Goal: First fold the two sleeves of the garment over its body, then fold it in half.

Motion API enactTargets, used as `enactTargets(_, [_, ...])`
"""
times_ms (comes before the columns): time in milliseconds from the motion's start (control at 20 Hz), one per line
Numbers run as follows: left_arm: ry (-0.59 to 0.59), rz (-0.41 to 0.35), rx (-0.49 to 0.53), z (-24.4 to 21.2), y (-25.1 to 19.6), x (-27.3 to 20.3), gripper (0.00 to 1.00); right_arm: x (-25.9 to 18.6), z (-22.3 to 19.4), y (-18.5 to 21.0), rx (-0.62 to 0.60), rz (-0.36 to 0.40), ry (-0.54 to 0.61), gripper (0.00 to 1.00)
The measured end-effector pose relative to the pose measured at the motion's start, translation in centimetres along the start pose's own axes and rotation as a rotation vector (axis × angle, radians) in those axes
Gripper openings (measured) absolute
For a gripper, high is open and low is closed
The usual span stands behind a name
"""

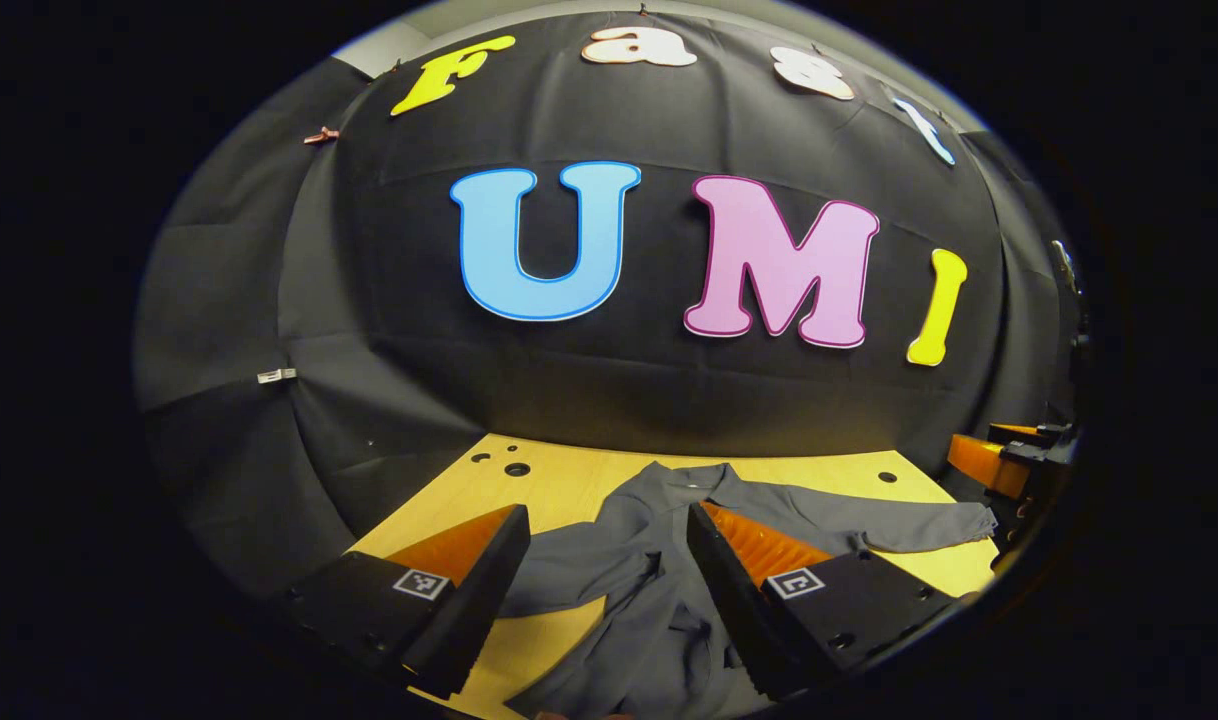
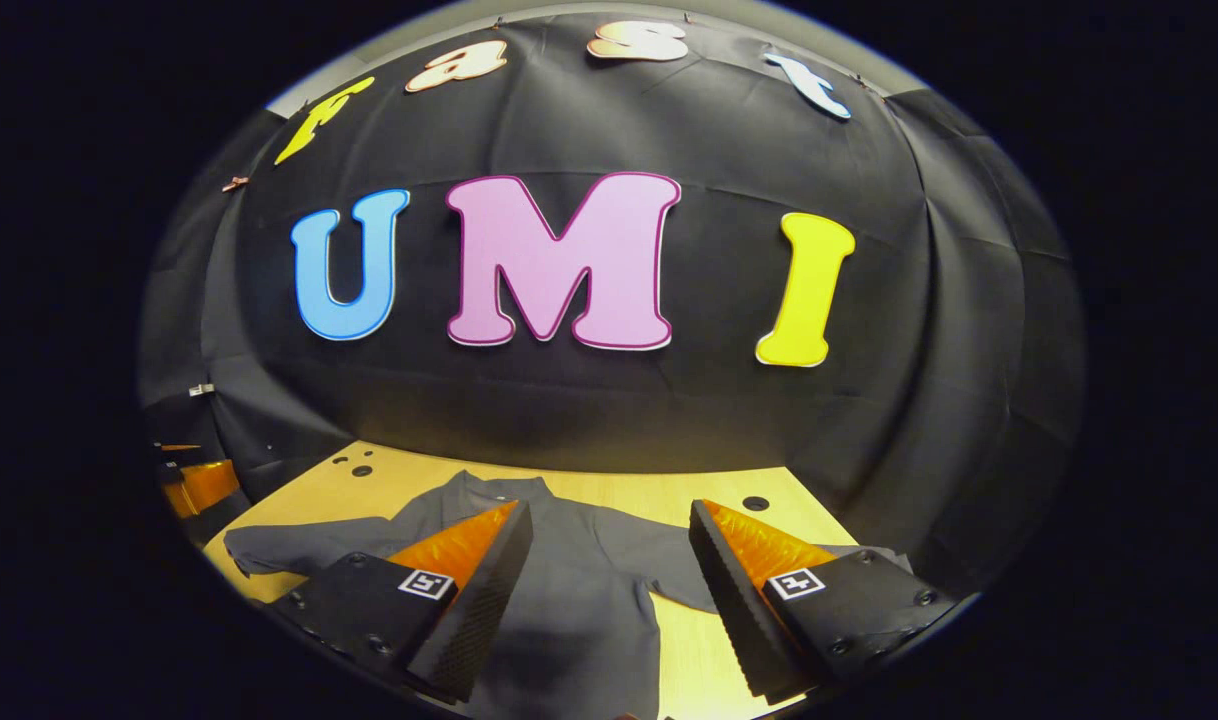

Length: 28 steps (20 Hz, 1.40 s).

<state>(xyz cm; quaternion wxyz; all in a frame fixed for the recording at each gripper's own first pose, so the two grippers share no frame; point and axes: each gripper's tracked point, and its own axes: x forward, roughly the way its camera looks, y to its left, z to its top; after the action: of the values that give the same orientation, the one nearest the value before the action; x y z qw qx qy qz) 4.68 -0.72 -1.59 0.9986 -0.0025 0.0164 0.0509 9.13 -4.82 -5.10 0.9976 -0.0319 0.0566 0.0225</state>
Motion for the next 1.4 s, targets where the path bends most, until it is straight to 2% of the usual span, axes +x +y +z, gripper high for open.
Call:
enactTargets(200, [0.01, 0.03, 0.017, -0.4, 0.5, 0.5, 0.99, 1.5, -1.7, -3.2, 0.019, -0.065, 0.055, 0.98])
enactTargets(600, [0.061, 0.064, 0.005, -1.6, 0.7, 1.4, 0.99, 3.7, -6.2, -11.7, 0.049, -0.242, 0.18, 0.98])
enactTargets(1150, [0.149, 0.019, 0.035, -3.5, -2.6, 2.3, 0.99, 5.7, -12.3, -21.6, 0.117, -0.432, 0.314, 0.98])
enactTargets(1400, [0.199, -0.023, -0.015, -3.6, -5.6, 2.3, 0.99, 5.6, -15.8, -27.3, 0.14, -0.552, 0.365, 0.98])
